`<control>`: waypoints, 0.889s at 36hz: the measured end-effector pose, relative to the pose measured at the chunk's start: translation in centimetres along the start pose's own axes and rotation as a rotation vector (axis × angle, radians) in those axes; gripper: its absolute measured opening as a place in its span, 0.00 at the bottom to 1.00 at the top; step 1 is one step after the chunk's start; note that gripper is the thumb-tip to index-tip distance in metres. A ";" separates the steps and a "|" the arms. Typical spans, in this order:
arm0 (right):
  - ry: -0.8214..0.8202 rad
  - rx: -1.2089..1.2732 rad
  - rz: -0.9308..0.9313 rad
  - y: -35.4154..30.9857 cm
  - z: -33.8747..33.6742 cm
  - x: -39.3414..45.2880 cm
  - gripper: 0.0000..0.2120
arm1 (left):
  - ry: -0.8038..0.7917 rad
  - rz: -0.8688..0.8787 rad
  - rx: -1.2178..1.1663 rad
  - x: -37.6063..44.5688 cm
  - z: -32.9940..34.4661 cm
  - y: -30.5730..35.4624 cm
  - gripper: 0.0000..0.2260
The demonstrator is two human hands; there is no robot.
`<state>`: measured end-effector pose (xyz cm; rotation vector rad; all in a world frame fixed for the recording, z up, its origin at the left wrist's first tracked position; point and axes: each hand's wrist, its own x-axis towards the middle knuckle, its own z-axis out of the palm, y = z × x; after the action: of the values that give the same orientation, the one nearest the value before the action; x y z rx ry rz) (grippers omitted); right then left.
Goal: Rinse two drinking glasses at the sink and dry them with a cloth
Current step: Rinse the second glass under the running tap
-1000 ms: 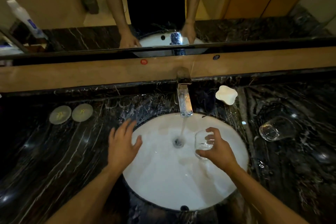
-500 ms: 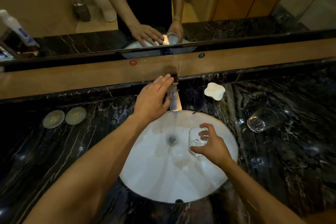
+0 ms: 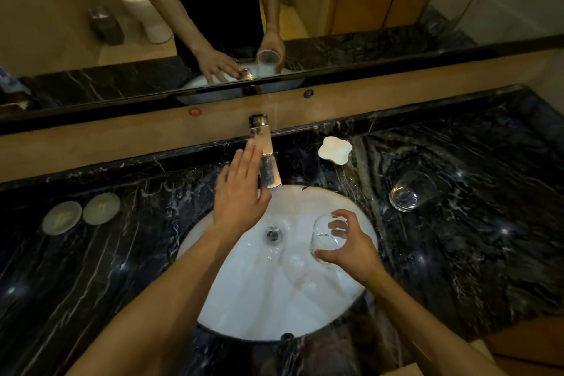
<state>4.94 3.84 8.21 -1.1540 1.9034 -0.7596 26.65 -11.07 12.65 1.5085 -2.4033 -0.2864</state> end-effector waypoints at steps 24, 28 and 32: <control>0.309 0.047 0.120 12.3 -17.8 -2.4 0.41 | -0.375 0.374 -0.179 -11.3 14.7 20.7 0.26; 0.284 0.011 0.084 14.4 -19.9 -1.6 0.41 | -0.404 0.266 -0.155 -11.5 16.0 23.0 0.29; 0.253 -0.004 0.047 16.0 -21.7 -0.5 0.41 | -0.429 0.201 -0.118 -12.2 16.8 24.1 0.30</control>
<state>-20.45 12.98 7.05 -1.0509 2.1323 -0.9120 5.52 10.63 2.80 1.2397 -2.7774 -0.7589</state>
